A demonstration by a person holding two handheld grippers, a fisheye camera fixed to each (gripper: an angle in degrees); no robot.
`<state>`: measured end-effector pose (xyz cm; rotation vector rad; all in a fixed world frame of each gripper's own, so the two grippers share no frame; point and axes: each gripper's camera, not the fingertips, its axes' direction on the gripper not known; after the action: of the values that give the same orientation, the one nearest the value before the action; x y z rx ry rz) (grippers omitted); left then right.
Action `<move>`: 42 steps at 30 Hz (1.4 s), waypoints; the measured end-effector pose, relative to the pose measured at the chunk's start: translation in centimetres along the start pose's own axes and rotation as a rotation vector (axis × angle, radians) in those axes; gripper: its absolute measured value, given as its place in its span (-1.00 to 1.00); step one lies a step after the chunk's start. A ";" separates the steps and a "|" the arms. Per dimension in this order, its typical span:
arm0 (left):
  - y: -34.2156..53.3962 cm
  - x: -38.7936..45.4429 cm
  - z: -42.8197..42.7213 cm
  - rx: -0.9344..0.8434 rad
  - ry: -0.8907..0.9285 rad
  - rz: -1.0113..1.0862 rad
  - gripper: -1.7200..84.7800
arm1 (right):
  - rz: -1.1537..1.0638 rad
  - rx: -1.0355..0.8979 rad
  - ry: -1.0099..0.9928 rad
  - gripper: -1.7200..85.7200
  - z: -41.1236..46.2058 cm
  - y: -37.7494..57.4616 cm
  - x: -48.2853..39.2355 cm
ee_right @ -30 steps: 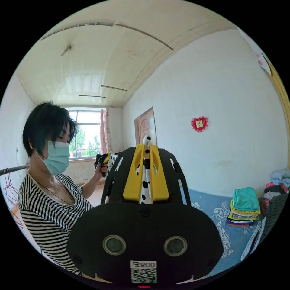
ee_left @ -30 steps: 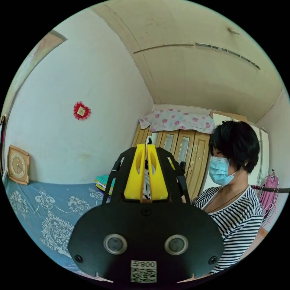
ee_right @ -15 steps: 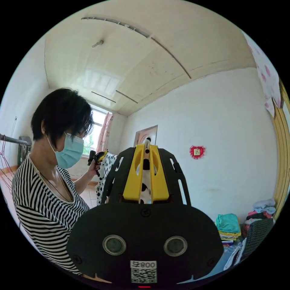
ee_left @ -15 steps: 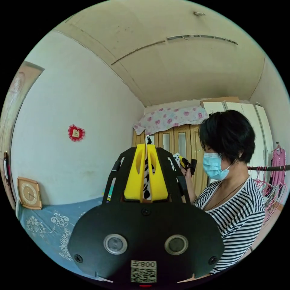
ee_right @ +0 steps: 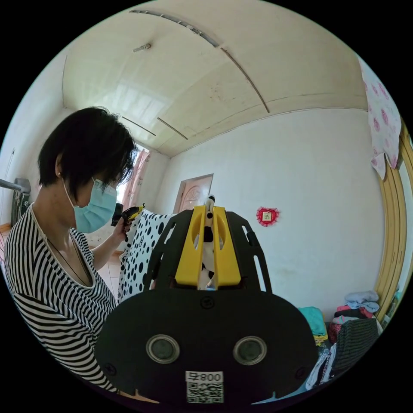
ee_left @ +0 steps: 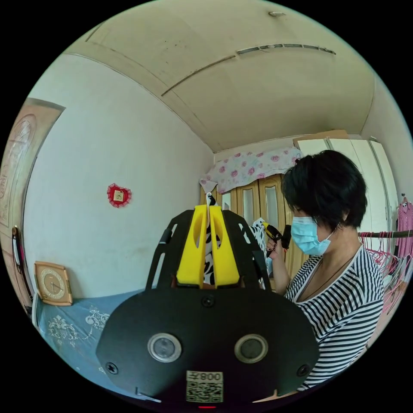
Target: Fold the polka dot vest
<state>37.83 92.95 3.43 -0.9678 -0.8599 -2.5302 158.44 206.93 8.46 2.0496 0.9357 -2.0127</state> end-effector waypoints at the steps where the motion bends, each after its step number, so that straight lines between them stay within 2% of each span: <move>1: 1.1 -1.3 0.5 -0.011 -0.007 -0.014 -0.95 | 0.008 -0.011 0.005 -0.90 2.0 0.4 0.6; 8: 8.7 -12.1 5.3 -0.090 -0.055 -0.128 -0.95 | 0.074 -0.135 0.062 -0.91 17.0 4.0 6.2; 17: 26.4 -35.3 16.4 -0.289 -0.222 -0.336 -0.94 | 0.266 -0.453 0.128 -0.90 49.2 16.9 21.2; 20: 36.5 -44.3 20.5 -0.404 -0.331 -0.433 -0.94 | 0.338 -0.600 0.138 -0.89 62.1 25.4 26.6; 22: 46.3 -51.6 23.7 -0.529 -0.394 -0.505 -0.92 | 0.412 -0.760 0.150 -0.89 72.8 34.0 30.9; 23: 49.0 -53.2 24.4 -0.561 -0.412 -0.529 -0.92 | 0.432 -0.808 0.151 -0.89 75.4 36.4 31.8; 25: 60.9 -58.8 25.9 -0.713 -0.492 -0.622 -0.88 | 0.544 -1.016 0.188 -0.88 84.5 47.0 34.8; 27: 70.1 -61.2 25.2 -0.835 -0.551 -0.707 -0.86 | 0.632 -1.158 0.250 -0.90 89.0 54.6 36.0; 30: 82.6 -60.6 20.6 -0.895 -0.542 -0.845 -0.85 | 0.739 -1.274 0.284 -0.92 92.2 63.7 35.8; 34: 94.5 -53.1 9.9 -0.888 -0.396 -1.007 -0.82 | 0.825 -1.196 0.111 -0.92 89.7 68.7 31.0; 37: 99.0 -45.0 1.6 -0.915 -0.374 -1.072 -0.79 | 0.852 -1.197 0.022 -0.91 85.4 69.6 25.0; 42: 103.7 -32.4 -8.9 -0.984 -0.379 -1.173 -0.77 | 0.989 -1.281 -0.012 -0.86 78.8 70.9 15.2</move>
<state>105.08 8.81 20.21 -1.5425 -0.1282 -4.0425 124.65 116.44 -37.72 1.2490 0.6497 -0.5709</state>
